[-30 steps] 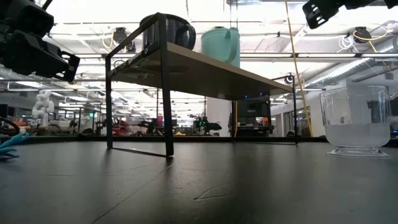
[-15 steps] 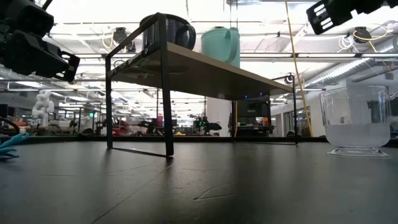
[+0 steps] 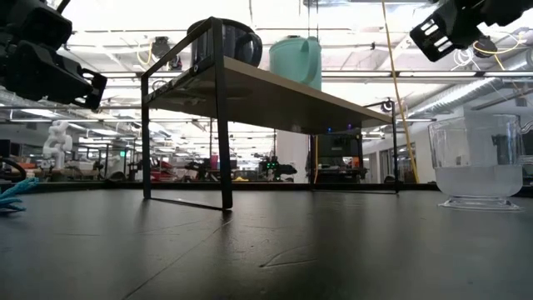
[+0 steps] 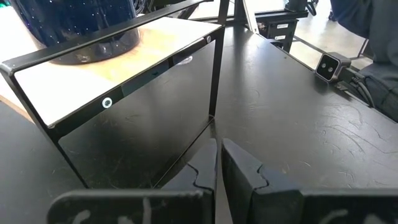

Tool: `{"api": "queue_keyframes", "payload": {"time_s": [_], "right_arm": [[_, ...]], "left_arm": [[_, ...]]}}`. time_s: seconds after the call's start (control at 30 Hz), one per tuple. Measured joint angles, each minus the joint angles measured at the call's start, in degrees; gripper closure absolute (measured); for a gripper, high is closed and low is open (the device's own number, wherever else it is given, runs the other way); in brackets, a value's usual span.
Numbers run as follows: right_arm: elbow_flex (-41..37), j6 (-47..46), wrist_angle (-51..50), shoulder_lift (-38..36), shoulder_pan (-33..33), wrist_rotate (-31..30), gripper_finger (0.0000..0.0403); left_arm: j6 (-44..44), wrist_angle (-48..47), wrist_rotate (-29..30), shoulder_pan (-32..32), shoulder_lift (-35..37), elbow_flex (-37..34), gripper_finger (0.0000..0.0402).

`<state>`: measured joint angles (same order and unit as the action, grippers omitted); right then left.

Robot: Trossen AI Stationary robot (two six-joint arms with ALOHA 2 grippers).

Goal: Stack small to large cups/mugs on shelf
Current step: Put the transparent cup on the shelf

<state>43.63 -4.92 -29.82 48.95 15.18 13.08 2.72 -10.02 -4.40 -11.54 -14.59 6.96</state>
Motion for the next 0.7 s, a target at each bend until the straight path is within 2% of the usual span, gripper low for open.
{"api": "queue_keyframes", "payload": {"time_s": [0.17,0.4,0.7], "right_arm": [[2.06,-3.7,-3.84,2.75,2.94,-3.19,0.0264],[5.85,-9.53,-12.8,6.24,3.69,-11.94,0.0264],[6.65,-14.2,-17.69,10.48,3.7,-12.33,0.0264]], "left_arm": [[0.0,0.0,0.0,0.0,0.0,0.0,0.0376],[0.15,0.03,0.0,0.0,0.0,0.0,0.0376],[0.07,0.7,0.0,0.0,-0.01,0.0,0.0376]]}}
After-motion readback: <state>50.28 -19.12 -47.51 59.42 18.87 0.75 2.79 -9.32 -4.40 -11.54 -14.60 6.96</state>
